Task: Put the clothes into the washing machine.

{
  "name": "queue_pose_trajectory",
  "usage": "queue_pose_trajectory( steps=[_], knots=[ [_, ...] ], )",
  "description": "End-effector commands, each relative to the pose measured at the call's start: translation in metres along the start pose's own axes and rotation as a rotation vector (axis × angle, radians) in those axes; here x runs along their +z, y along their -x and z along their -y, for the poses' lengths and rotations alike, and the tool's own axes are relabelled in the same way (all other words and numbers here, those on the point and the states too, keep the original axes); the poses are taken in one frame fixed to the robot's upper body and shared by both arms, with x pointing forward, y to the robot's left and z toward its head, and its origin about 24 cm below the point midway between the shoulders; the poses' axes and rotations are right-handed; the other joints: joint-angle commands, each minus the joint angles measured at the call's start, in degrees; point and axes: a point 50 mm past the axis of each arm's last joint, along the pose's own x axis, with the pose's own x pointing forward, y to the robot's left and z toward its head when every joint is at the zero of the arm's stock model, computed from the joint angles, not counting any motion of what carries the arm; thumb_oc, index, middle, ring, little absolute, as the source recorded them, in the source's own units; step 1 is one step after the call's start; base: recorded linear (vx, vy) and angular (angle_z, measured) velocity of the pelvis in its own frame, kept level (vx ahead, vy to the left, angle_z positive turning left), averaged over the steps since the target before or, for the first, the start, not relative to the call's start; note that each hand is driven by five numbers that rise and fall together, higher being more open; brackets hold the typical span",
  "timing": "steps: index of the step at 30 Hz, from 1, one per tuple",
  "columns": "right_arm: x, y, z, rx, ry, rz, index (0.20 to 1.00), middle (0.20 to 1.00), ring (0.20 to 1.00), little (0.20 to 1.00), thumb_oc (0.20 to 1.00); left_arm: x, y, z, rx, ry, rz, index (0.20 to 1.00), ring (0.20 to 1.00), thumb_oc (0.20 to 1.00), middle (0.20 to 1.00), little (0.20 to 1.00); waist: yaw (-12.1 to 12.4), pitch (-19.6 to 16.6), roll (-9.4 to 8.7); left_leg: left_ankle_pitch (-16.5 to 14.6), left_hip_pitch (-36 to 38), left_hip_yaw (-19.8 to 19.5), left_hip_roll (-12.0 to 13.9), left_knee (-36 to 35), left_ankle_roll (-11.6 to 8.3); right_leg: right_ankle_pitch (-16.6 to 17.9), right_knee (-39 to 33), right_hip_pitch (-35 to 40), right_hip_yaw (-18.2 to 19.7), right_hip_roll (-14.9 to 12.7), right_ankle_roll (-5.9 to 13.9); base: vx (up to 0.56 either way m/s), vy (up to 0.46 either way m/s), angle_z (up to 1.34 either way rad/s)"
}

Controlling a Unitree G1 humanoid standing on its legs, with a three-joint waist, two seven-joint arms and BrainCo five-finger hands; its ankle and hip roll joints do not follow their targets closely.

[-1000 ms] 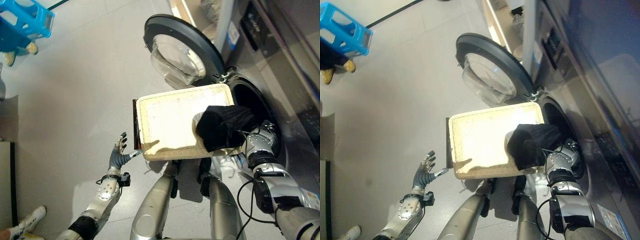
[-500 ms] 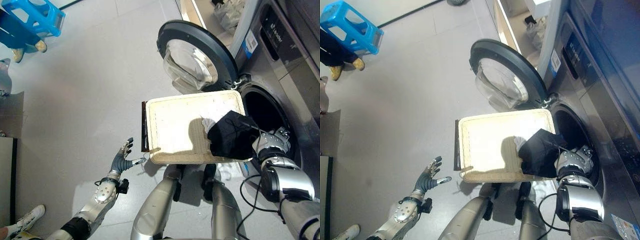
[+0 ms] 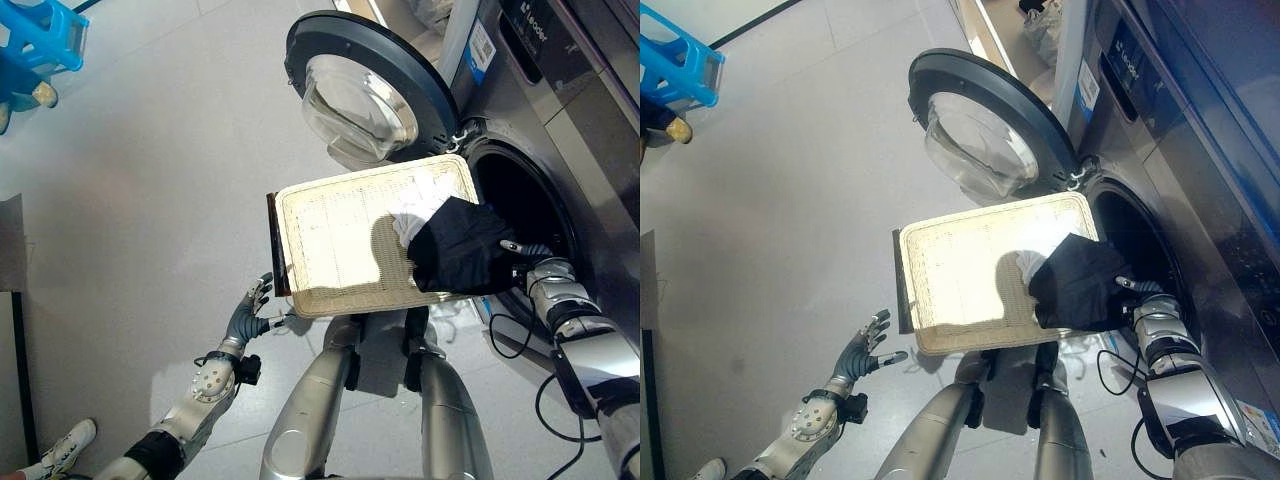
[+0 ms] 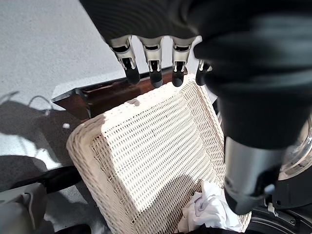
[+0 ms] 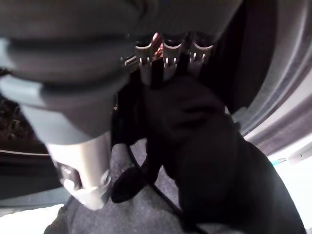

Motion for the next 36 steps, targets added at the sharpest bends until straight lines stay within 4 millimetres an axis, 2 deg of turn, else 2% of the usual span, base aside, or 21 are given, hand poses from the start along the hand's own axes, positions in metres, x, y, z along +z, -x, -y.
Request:
queue_pose_trajectory(
  steps=[1, 5, 8, 9, 11, 15, 17, 18, 21, 22, 25, 29, 32, 33, 36],
  knots=[
    [0.026, -0.012, 0.071, -0.170, 0.010, 0.166, 1.000, 1.000, 1.000, 1.000, 1.000, 0.010, 0.003, -0.008, 0.070, 0.034, 0.071, 1.000, 1.000, 1.000, 1.000, 1.000, -2.97, -0.73, 0.47, -0.34, -0.25, -1.76, -0.11, -0.17, 0.02, 0.72, 0.04, 2.47, -2.51, 2.78, -0.26, -0.04, 0.112, -0.08],
    [0.008, -0.004, 0.044, -0.033, -0.232, 0.143, 1.000, 1.000, 1.000, 1.000, 1.000, 0.006, 0.006, -0.010, 0.108, 0.059, 0.058, 1.000, 1.000, 1.000, 1.000, 1.000, -4.19, -0.73, -0.32, -0.72, 0.49, -0.70, 0.01, -1.00, 0.20, 1.42, -0.84, 2.42, -1.42, 3.03, 0.36, -0.03, 0.116, -0.12],
    [-0.012, 0.012, 0.013, 0.023, -0.262, 0.166, 1.000, 1.000, 1.000, 1.000, 1.000, 0.005, 0.006, -0.008, 0.136, 0.079, 0.057, 1.000, 1.000, 1.000, 1.000, 1.000, -5.24, -0.73, -0.98, -0.35, 0.54, 0.33, 0.05, -1.85, 0.45, 3.11, -2.15, 1.83, -0.35, 3.32, 0.85, -0.05, 0.153, -0.09],
    [-0.016, 0.015, 0.010, 0.026, -0.256, 0.170, 1.000, 1.000, 1.000, 1.000, 1.000, 0.004, 0.006, -0.008, 0.140, 0.084, 0.054, 1.000, 1.000, 1.000, 1.000, 1.000, -5.47, -0.73, -1.09, -0.54, 0.91, 0.59, 0.02, -2.09, 0.54, 3.04, -2.23, 2.00, -0.16, 3.29, 0.99, -0.06, 0.147, -0.19],
    [-0.025, 0.026, -0.003, 0.031, -0.215, 0.197, 1.000, 1.000, 1.000, 1.000, 1.000, 0.003, 0.007, -0.007, 0.157, 0.096, 0.057, 1.000, 1.000, 1.000, 1.000, 1.000, -6.12, -0.73, -1.36, -0.39, 0.88, 1.36, 0.08, -2.49, 0.67, 3.86, -2.78, 1.62, 0.46, 3.37, 1.37, -0.05, 0.130, -0.23],
    [-0.032, 0.046, -0.024, 0.054, -0.127, 0.271, 1.000, 1.000, 1.000, 1.000, 1.000, 0.002, 0.008, -0.005, 0.196, 0.127, 0.060, 1.000, 1.000, 1.000, 1.000, 1.000, -7.17, -0.73, -1.79, -0.05, 1.01, 2.31, 0.21, -3.64, 0.88, 5.01, -3.65, 1.10, 1.65, 3.51, 1.95, -0.05, 0.126, -0.16],
    [-0.033, 0.052, -0.030, 0.059, -0.094, 0.298, 1.000, 1.000, 1.000, 1.000, 1.000, 0.003, 0.008, -0.004, 0.203, 0.135, 0.061, 1.000, 1.000, 1.000, 1.000, 1.000, -7.36, -0.73, -1.85, 0.08, 0.92, 2.49, 0.21, -3.88, 0.92, 5.31, -3.90, 0.97, 1.84, 3.45, 2.08, -0.05, 0.103, -0.17],
    [-0.032, 0.064, -0.039, 0.082, 0.018, 0.373, 1.000, 1.000, 1.000, 1.000, 1.000, 0.004, 0.008, -0.004, 0.221, 0.148, 0.063, 1.000, 1.000, 1.000, 1.000, 1.000, -7.84, -0.73, -2.02, 0.22, 0.76, 2.91, 0.27, -4.36, 0.99, 5.87, -4.32, 0.52, 2.22, 3.34, 2.51, -0.06, 0.149, -0.16],
    [-0.029, 0.074, -0.046, 0.097, 0.072, 0.432, 1.000, 1.000, 1.000, 1.000, 1.000, 0.003, 0.009, -0.005, 0.236, 0.157, 0.060, 1.000, 1.000, 1.000, 1.000, 1.000, -8.24, -0.73, -2.21, 0.29, 0.67, 3.20, 0.27, -4.75, 1.07, 6.24, -4.67, 0.23, 2.55, 3.30, 2.85, -0.04, 0.109, -0.14],
    [-0.028, 0.082, -0.052, 0.107, 0.147, 0.494, 1.000, 1.000, 1.000, 1.000, 1.000, 0.002, 0.009, -0.005, 0.252, 0.169, 0.057, 1.000, 1.000, 1.000, 1.000, 1.000, -8.61, -0.73, -2.34, 0.37, 0.77, 3.44, 0.30, -5.28, 1.11, 6.56, -5.00, 0.02, 2.94, 3.35, 3.15, -0.02, 0.081, -0.13],
    [-0.026, 0.086, -0.055, 0.102, 0.223, 0.546, 1.000, 1.000, 1.000, 1.000, 1.000, 0.002, 0.009, -0.006, 0.261, 0.180, 0.054, 1.000, 1.000, 1.000, 1.000, 1.000, -8.76, -0.73, -2.33, 0.54, 0.83, 3.59, 0.23, -5.74, 1.08, 6.87, -5.49, 0.04, 3.30, 3.24, 3.46, -0.02, 0.088, -0.10],
    [-0.016, 0.080, -0.050, 0.028, 0.382, 0.631, 1.000, 1.000, 1.000, 1.000, 1.000, 0.003, 0.004, -0.008, 0.261, 0.183, 0.053, 1.000, 1.000, 1.000, 1.000, 1.000, -8.26, -0.73, -1.94, 0.90, 0.74, 3.77, 0.09, -6.43, 1.06, 7.30, -6.10, 0.03, 3.35, 2.97, 3.88, 0.00, 0.041, -0.06],
    [-0.006, 0.071, -0.043, -0.038, 0.452, 0.661, 1.000, 1.000, 1.000, 1.000, 1.000, 0.002, 0.003, -0.009, 0.257, 0.179, 0.047, 1.000, 1.000, 1.000, 1.000, 1.000, -7.80, -0.73, -1.59, 0.95, 0.67, 3.68, -0.01, -6.59, 1.08, 7.13, -6.07, 0.08, 2.95, 2.67, 4.09, 0.01, -0.006, 0.02],
    [0.005, 0.062, -0.036, -0.091, 0.489, 0.671, 1.000, 1.000, 1.000, 1.000, 1.000, 0.002, 0.001, -0.011, 0.256, 0.175, 0.043, 1.000, 1.000, 1.000, 1.000, 1.000, -7.28, -0.73, -1.38, 0.89, 0.20, 3.53, -0.10, -6.26, 1.09, 7.07, -5.91, -0.16, 2.56, 2.46, 4.24, 0.02, -0.025, 0.07],
    [0.021, 0.046, -0.025, -0.126, 0.526, 0.623, 1.000, 1.000, 1.000, 1.000, 1.000, 0.000, -0.002, -0.014, 0.263, 0.180, 0.031, 1.000, 1.000, 1.000, 1.000, 1.000, -6.37, -0.73, -0.99, 0.82, -0.31, 3.13, -0.18, -5.89, 1.02, 6.79, -5.53, -0.41, 1.94, 2.23, 4.33, 0.03, -0.026, 0.13]
  ],
)
